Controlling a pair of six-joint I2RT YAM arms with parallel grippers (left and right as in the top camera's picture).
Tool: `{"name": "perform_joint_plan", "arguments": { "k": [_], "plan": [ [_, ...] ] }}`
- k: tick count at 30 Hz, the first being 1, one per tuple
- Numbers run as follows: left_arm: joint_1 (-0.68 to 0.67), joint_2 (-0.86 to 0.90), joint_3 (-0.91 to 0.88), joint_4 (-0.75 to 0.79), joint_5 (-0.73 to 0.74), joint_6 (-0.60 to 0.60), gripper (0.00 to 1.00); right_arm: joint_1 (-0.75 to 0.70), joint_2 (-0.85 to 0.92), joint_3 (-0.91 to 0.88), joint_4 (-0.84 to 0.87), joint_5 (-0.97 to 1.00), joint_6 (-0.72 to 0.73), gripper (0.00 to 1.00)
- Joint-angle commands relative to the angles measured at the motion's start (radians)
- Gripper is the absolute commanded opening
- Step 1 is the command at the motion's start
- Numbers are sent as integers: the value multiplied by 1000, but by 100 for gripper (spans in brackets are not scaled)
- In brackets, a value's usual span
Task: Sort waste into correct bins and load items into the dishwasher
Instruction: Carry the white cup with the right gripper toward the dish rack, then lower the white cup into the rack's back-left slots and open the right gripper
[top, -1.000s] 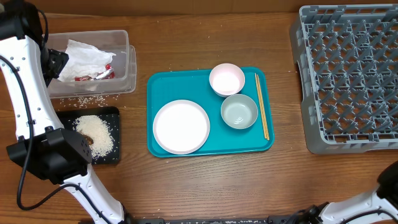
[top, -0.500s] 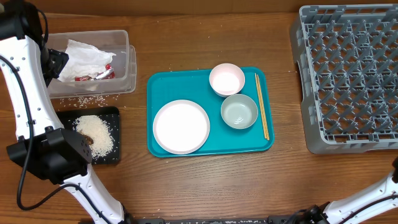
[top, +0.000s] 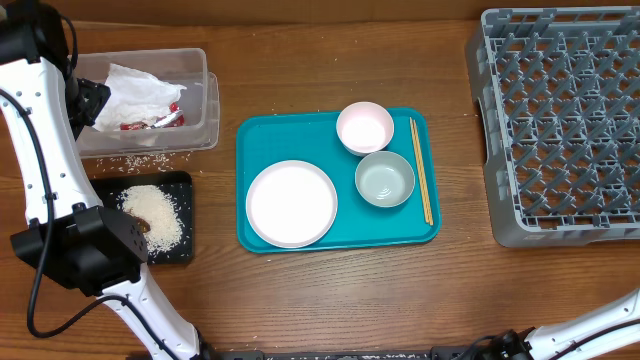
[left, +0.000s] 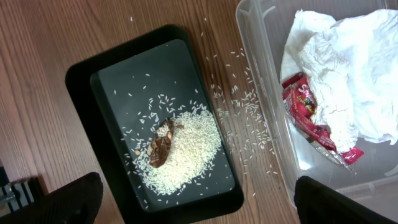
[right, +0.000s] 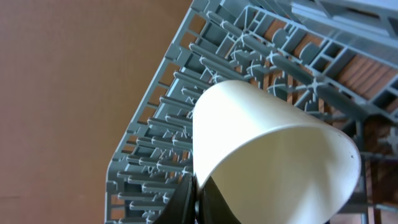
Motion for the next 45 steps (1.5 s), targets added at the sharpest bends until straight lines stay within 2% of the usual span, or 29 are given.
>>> {"name": "perform_joint_plan", "arguments": {
  "k": [1,4,6,7,10,19,28,34,36,40,43,45],
  "plan": [
    [-9,-19,0,-3,-7,-13,100,-14,14,-1,-31,2,26,4],
    [-9,-19,0,-3,-8,-13,100,-16,18,-1,-74,20,27,4],
    [-9,-19,0,-3,-7,-13,100,-17,19,-1,-129,91,27,6],
    [-9,-19,0,-3,-7,-13,100,-19,18,-1,-153,129,26,10],
    [-9,-19,0,-3,-7,-13,100,-32,18,-1,-221,204,26,10],
    [-9,-19,0,-3,-7,-13,100,-95,-6,0,-333,208,18,12],
    [-9,-19,0,-3,-7,-13,100,-68,-192,2,-315,178,11,12],
    [-9,-19,0,-3,-7,-13,100,5,-269,2,-207,190,11,13],
    [-9,-19,0,-3,-7,-13,100,48,-264,2,-174,274,11,13],
    [-9,-19,0,-3,-7,-13,100,176,-232,1,-132,666,-27,15],
    [-9,-19,0,-3,-7,-13,100,276,-186,1,-65,976,-34,29],
    [-9,-19,0,-3,-7,-13,100,327,-150,1,-14,1136,-34,35]
  ]
}}
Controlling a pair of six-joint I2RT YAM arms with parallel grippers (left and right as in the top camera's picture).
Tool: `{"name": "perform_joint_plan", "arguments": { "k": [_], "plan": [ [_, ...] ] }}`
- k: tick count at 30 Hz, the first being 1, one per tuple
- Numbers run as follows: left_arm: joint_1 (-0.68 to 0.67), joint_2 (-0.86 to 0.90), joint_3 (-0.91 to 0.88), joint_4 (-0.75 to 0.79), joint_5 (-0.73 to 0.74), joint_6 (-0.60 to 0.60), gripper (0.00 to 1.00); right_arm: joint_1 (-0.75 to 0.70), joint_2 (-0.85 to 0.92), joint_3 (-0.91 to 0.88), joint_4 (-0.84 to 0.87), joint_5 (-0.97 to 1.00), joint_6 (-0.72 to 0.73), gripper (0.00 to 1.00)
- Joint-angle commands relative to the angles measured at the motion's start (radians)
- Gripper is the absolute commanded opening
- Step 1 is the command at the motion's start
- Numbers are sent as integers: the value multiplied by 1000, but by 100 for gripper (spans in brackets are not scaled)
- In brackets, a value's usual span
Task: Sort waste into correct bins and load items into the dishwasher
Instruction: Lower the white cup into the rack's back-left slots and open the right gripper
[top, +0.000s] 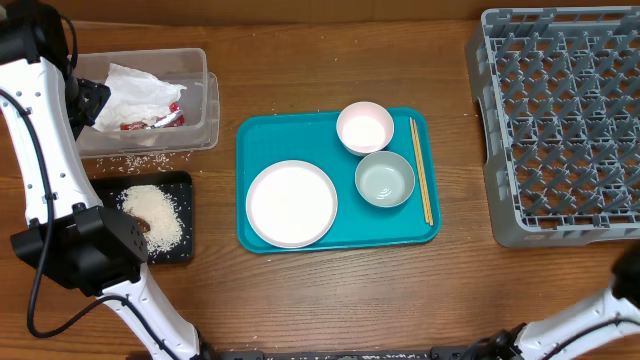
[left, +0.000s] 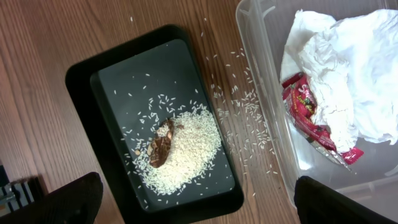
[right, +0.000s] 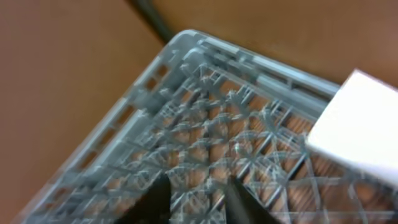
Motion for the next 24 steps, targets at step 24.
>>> {"name": "perform_joint_plan", "arguments": {
  "k": [24],
  "plan": [
    [-9,-19,0,-2,-7,-13,100,109,256,3,241,805,79,63]
  ]
}}
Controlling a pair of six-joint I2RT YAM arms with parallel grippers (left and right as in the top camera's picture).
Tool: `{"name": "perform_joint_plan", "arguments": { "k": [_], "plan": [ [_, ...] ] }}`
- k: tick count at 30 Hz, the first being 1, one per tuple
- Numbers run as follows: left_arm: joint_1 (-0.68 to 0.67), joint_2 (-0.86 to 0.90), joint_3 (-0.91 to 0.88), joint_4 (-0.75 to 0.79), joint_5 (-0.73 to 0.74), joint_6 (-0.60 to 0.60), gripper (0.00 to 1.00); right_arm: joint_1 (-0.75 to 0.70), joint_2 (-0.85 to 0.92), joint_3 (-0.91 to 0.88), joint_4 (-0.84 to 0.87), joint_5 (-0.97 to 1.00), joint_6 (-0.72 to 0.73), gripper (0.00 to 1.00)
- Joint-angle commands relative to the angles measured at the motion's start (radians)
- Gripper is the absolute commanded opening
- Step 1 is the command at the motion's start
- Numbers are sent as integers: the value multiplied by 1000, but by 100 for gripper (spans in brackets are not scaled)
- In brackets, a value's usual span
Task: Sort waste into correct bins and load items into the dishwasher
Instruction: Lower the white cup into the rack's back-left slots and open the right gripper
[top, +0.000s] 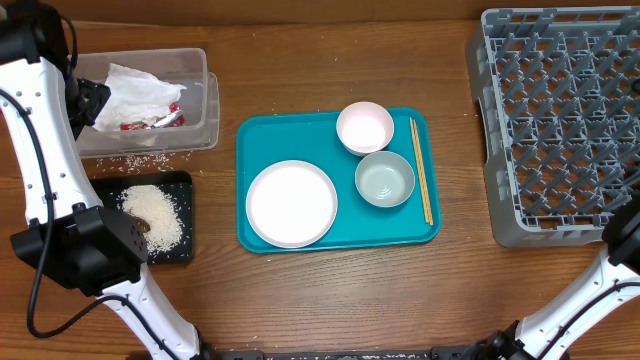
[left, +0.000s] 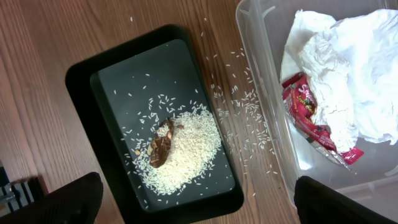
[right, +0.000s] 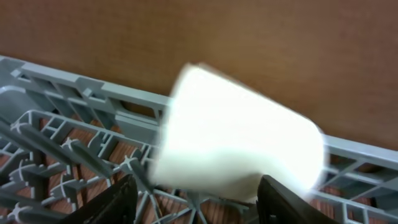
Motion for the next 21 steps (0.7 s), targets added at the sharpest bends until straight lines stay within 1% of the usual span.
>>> {"name": "perform_joint_plan", "arguments": {
  "k": [1,6,10,15,21],
  "plan": [
    [-9,-19,0,-3,-7,-13,100,-6,10,4,-10,62,56,63],
    [-9,-19,0,-3,-7,-13,100,-6,10,4,-21,146,58,63],
    [-9,-19,0,-3,-7,-13,100,-9,10,4,-51,209,93,63],
    [-9,-19,0,-3,-7,-13,100,-8,9,5,-114,220,115,63],
    [-9,-19,0,-3,-7,-13,100,-8,-13,5,-249,241,242,63]
  ]
}}
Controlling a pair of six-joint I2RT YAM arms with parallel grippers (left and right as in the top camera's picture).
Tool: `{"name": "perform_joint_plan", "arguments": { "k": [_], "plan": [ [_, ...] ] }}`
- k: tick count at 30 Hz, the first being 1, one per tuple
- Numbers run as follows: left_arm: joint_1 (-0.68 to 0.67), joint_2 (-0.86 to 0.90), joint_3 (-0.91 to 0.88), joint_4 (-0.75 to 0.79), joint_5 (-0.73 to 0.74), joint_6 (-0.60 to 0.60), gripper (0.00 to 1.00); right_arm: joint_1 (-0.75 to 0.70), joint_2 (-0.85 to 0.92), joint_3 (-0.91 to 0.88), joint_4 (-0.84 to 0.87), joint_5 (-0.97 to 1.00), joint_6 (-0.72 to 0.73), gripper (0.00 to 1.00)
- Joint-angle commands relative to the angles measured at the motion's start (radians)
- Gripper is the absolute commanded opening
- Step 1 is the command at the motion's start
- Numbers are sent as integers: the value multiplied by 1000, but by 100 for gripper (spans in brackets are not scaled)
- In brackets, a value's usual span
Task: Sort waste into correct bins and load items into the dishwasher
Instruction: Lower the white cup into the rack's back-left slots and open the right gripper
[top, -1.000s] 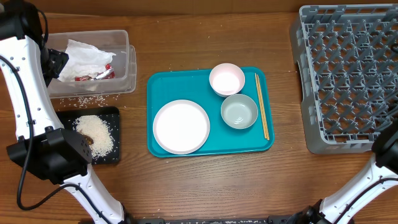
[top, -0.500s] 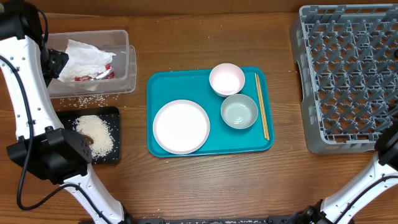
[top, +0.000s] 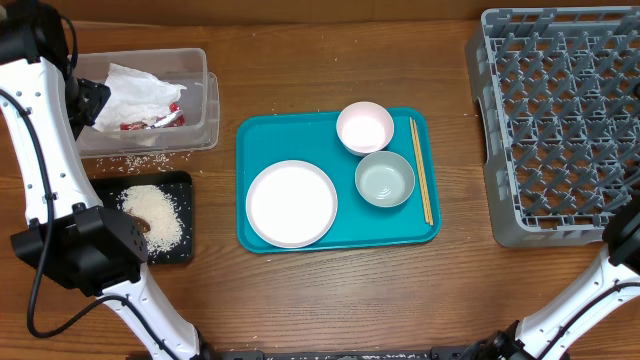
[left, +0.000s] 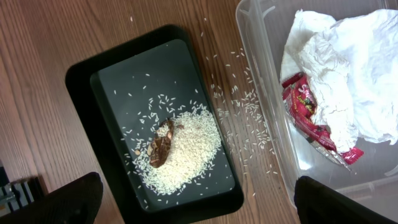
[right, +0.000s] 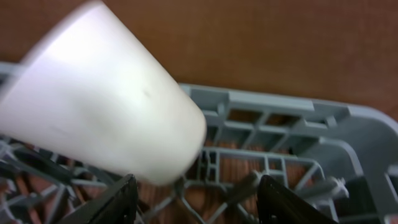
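A white cup (right: 106, 99), blurred, lies tilted against the grey dish rack (right: 273, 109) near one of its corners. It is ahead of my right gripper (right: 199, 202), which is open with nothing between its fingers. The cup does not show in the overhead view, where the rack (top: 560, 120) fills the right side. My left gripper (left: 199, 202) is open high above a black tray (left: 93, 81) of rice with a brown scrap (left: 160, 144). A clear bin (left: 261, 74) beside it holds crumpled tissue (left: 348, 68) and a red wrapper (left: 311, 112).
A teal tray (top: 260, 140) in the middle of the table carries a white plate (top: 291, 203), a pink bowl (top: 364, 127), a green bowl (top: 384, 179) and chopsticks (top: 421, 170). Rice grains (left: 239, 106) are scattered on the wood between the black tray and the bin.
In the right wrist view the cup has gone from the centre to the upper left, and a corner of the rack now shows. The right gripper stays open. The left arm has not moved.
My right gripper was shut on the white cup over the rack. Then the cup sat at the right edge of its view, off the fingers. After that the fingers stood wide with the cup ahead at the rack's rim, as now. The left side never changed.
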Motion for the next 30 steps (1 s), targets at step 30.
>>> {"name": "perform_joint_plan", "arguments": {
  "k": [30],
  "plan": [
    [-9,-19,0,-3,-7,-13,100,-30,16,6,444,-124,-130,75]
  ]
}}
